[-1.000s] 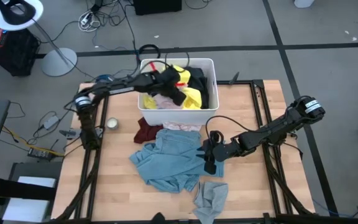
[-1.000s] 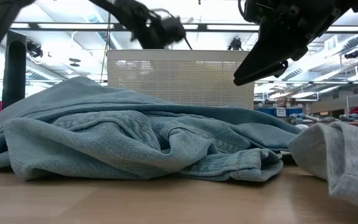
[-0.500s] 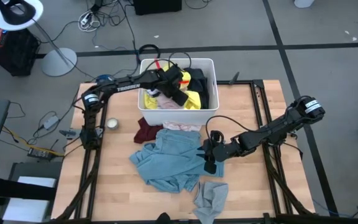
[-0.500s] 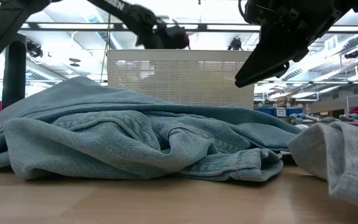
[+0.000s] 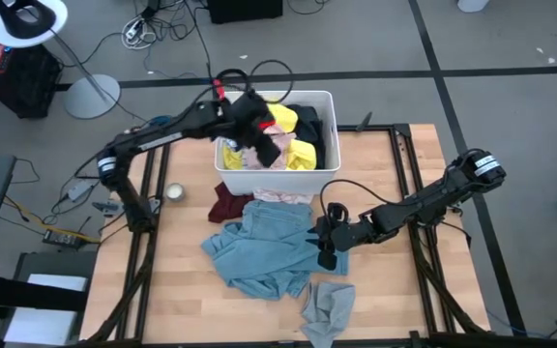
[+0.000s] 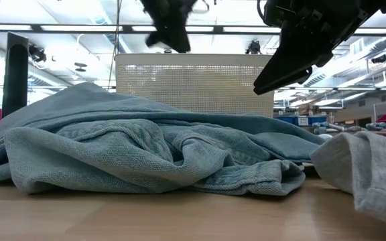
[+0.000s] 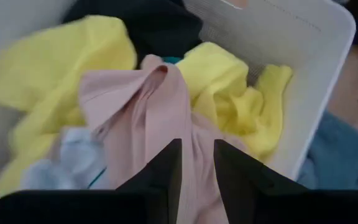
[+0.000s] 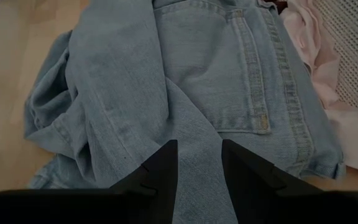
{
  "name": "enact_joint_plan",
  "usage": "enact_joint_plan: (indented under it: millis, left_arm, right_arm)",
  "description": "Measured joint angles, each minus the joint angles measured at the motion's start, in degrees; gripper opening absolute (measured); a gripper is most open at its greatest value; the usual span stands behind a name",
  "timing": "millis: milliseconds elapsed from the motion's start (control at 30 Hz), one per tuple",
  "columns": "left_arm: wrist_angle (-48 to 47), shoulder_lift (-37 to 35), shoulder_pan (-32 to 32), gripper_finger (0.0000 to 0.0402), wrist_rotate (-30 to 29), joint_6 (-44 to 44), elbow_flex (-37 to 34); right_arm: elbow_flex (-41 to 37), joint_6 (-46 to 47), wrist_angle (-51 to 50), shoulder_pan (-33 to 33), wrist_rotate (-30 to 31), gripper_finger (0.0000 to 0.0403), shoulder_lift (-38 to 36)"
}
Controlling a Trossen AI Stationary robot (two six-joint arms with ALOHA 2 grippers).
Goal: Sort clothes
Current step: Put the pink underwear into the white laundry bin, then put the gray shorts into the white laundry bin
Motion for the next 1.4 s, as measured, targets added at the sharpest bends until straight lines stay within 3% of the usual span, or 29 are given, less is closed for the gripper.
enact_joint_plan:
  millis: [133, 333, 667, 867, 1133, 1400]
  left_arm:
    - [-3.4, -4.3, -5.7, 0.0099, -8.3, 0.1, 0.0]
    - [-1.7, -11.2, -15.1, 0.0099, -9.1, 0.1, -4.1]
    - [19.2, -28.5, -27.6, 0.0099, -7.7, -4.8, -36.9]
    - [24.1, -37.2, -31.2, 0.0099, -7.8, -7.8, -49.3]
    - [25.6, -37.9, -31.7, 0.0099, -8.3, -13.9, -57.9]
    - [43.7, -37.7, -36.2, 0.0099, -8.6, -16.5, -70.9]
  right_arm:
    - [0.0, 0.0, -0.1, 0.0, 0.0, 0.0126, 0.0]
    - [0.0, 0.3, -0.1, 0.0, 0.0, 0.0126, 0.0]
    - [0.0, 1.6, 0.0, 0.0, -0.2, 0.0126, 0.0]
    - [0.0, 3.3, -1.4, 0.1, -0.4, 0.0126, 0.0]
    - [0.0, 6.5, -2.0, 0.1, -0.4, 0.0126, 0.0]
    - [0.0, 10.5, -5.7, 3.5, -0.6, 0.0126, -2.0]
